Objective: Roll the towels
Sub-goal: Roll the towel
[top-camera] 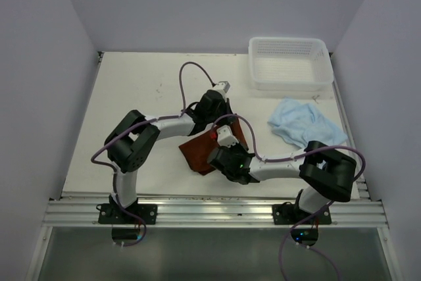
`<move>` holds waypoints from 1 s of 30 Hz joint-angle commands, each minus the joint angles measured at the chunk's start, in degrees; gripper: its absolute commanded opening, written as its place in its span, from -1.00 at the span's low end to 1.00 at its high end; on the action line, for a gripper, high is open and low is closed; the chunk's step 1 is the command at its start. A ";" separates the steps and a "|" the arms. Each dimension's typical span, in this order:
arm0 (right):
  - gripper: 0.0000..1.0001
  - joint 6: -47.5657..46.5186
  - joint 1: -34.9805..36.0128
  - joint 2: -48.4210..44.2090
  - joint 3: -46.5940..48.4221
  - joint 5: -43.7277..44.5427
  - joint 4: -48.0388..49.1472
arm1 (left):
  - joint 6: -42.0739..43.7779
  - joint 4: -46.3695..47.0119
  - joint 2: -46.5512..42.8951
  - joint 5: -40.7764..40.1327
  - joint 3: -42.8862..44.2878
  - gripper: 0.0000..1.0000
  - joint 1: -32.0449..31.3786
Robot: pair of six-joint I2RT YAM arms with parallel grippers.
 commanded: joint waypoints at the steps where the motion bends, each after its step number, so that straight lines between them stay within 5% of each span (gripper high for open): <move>1: -1.00 -0.23 0.78 1.21 2.09 3.57 -1.23 | -0.17 5.54 -3.87 -1.66 -1.17 -1.00 1.52; 21: -1.00 -1.98 1.13 1.14 2.27 -3.63 -1.67 | 1.59 5.28 -5.11 -4.29 -9.86 -1.00 1.70; 30: -0.77 2.94 -0.01 -7.12 1.56 -10.67 -2.64 | -0.26 12.12 -7.31 -7.46 -16.89 -1.00 1.61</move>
